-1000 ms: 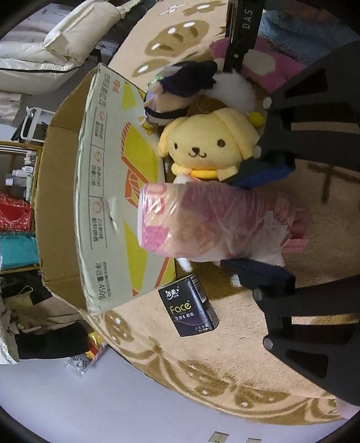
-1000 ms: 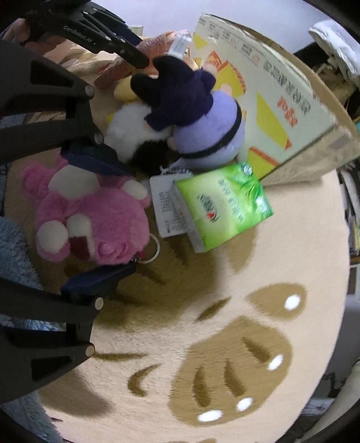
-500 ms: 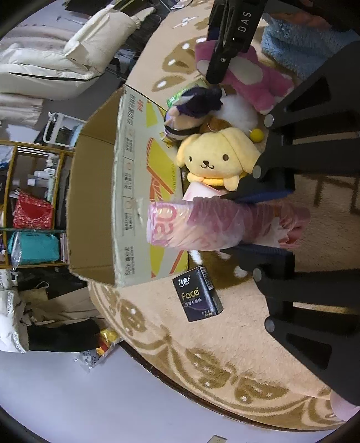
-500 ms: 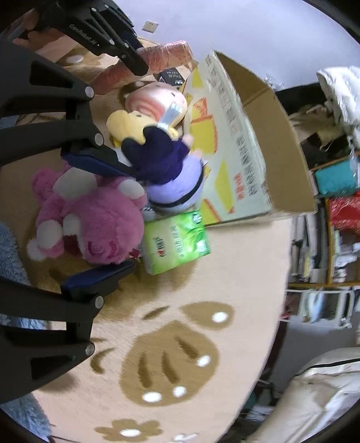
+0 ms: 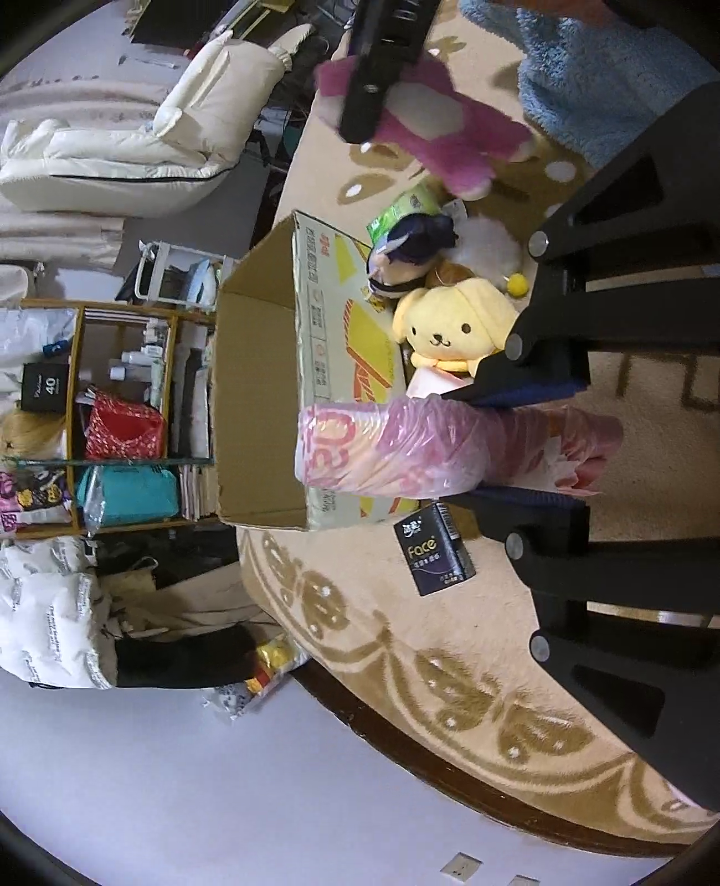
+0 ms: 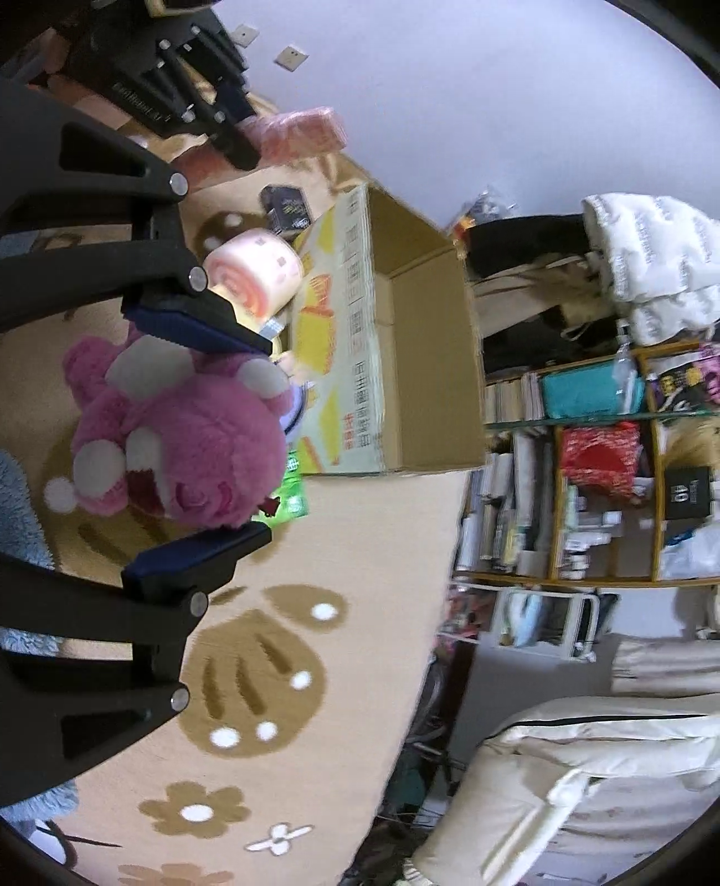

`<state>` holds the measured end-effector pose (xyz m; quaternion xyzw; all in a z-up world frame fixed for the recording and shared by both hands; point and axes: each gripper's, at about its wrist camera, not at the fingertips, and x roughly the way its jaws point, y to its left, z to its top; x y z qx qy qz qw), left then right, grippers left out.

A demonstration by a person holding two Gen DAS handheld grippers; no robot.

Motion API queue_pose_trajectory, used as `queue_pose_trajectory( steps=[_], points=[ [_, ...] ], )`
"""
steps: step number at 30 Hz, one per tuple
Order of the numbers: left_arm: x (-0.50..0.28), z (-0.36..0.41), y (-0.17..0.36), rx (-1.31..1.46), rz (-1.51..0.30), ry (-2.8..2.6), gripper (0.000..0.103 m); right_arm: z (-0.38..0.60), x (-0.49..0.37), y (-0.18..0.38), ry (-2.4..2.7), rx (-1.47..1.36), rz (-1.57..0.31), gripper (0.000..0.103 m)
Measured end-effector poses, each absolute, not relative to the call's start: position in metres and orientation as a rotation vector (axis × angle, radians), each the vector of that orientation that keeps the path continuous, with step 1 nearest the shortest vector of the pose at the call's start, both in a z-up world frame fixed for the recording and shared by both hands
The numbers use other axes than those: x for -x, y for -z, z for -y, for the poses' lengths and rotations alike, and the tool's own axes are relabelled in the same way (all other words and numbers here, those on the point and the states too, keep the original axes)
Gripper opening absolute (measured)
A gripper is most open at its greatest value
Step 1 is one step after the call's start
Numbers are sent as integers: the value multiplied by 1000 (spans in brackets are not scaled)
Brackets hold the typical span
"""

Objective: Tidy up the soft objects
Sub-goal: 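Carry the tissue roll and pink bear into the box and release both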

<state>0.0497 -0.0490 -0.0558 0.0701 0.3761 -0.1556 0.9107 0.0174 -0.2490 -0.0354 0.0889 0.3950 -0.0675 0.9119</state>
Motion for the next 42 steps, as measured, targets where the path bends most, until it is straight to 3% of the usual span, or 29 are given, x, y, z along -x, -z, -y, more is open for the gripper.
queue_pose_trajectory(
  steps=[26,35,42],
  points=[
    [-132,39,-14,-92,-627,222,21,237,-123,-44,93,-53,-581,63],
    [-177,62,-30,-61,-581,288,21,232,-160,-32,99,35,-566,63],
    [-201,79,-12,-62,-631,305,21,235,-171,-17,78,22,-597,64]
  ],
)
